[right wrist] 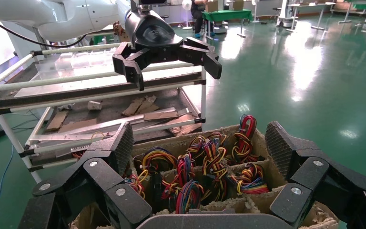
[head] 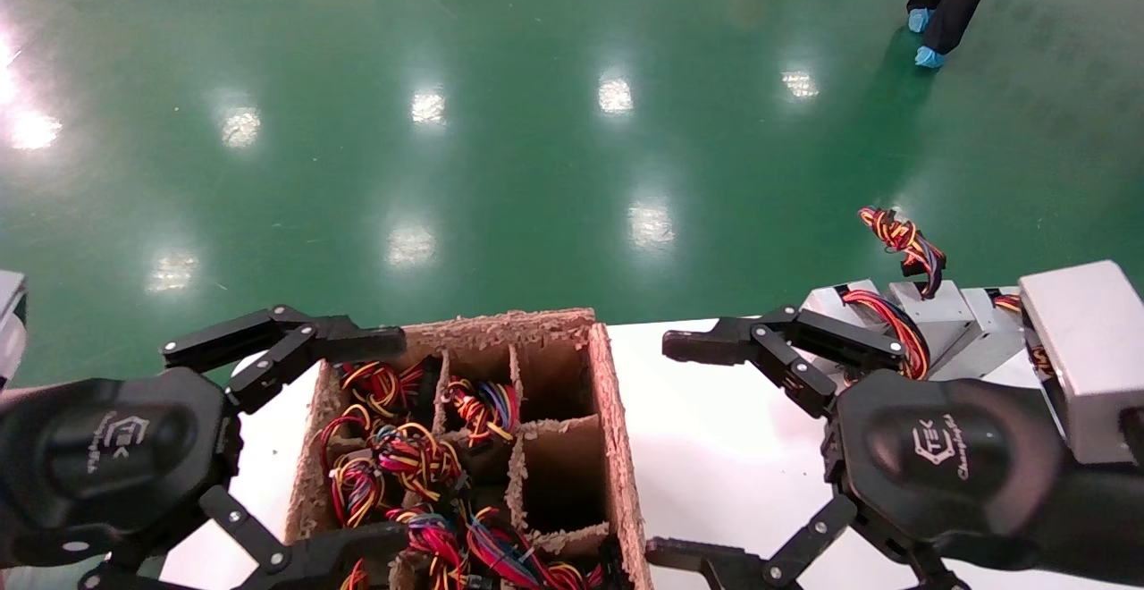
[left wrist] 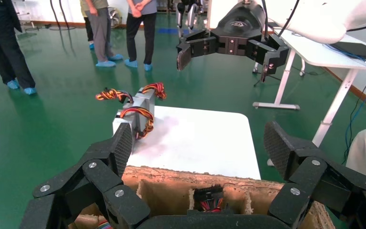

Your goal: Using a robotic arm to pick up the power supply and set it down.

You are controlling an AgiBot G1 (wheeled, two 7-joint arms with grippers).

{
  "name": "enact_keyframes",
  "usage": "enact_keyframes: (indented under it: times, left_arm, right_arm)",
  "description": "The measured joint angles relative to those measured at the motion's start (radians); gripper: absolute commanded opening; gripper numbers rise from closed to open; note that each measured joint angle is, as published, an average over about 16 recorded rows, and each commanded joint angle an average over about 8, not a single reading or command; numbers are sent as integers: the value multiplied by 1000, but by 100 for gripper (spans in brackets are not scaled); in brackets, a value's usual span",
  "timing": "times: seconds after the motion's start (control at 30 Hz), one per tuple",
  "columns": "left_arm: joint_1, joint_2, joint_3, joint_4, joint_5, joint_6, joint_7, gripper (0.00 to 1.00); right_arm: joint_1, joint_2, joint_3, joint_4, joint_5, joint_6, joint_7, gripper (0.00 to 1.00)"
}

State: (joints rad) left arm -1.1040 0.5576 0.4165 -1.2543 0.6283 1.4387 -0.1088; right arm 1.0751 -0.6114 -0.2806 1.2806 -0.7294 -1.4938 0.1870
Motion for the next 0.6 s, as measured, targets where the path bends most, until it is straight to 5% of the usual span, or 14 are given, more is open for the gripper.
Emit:
enact_keyframes:
  times: [0.07,0.6]
  left_arm:
    - [0,0,0,0,0,0,0,0]
    - [0,0,0,0,0,0,0,0]
  right_arm:
    - [0,0,0,0,0,0,0,100]
    - [14,-13,-24,-1,-45,2,2,100]
